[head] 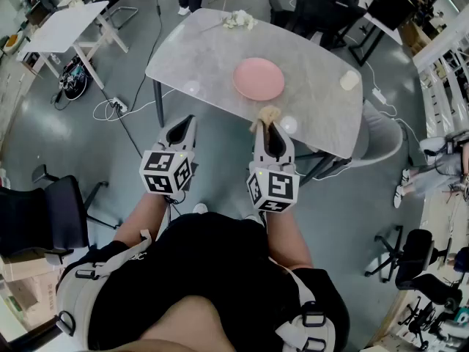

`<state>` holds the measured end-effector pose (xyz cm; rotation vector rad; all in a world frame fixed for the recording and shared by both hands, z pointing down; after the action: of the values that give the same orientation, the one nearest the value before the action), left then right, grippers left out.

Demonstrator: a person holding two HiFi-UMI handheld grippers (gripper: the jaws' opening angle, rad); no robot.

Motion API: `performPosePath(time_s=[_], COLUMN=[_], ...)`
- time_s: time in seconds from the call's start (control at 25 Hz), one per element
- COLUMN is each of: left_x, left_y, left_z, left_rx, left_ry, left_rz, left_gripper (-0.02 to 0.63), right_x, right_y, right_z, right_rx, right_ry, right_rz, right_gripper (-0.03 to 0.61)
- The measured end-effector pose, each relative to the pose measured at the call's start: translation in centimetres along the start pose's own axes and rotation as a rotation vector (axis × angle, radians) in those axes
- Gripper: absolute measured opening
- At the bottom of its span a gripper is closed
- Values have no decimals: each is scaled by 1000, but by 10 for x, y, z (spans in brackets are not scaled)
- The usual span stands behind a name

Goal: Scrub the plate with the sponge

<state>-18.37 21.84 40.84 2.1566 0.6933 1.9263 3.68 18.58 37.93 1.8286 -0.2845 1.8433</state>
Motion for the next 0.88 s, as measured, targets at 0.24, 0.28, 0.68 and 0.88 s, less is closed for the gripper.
performPosePath(time_s=[0.24,0.28,0.68,0.88], left_x=[0,0,6,12], left_y=[-18,-19,2,1], left_z=[26,34,94,118], left_rx=[-24,-18,-41,-75], left_ry=[6,10,20,26], left_rz=[26,32,12,14], left_gripper=[5,5,5,5], right_x=[-3,-3,7,16], right_y=[-25,-30,-58,-68], right_z=[8,11,60,79], right_rx=[-15,-16,-47,-73], right_ry=[-31,-37,-20,-5], right_rz=[2,6,7,-4], right_gripper=[60,60,61,61])
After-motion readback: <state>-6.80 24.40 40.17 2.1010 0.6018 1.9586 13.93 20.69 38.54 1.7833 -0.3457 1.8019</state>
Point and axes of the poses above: the fingertips, and each gripper's own axes: y forward along the fingers, z to its right, x out of its underside, the point moved 6 cm from there along -y, backward along the fingers, and after that the axes turned 13 degrees about -z, right-handed, at the moved point
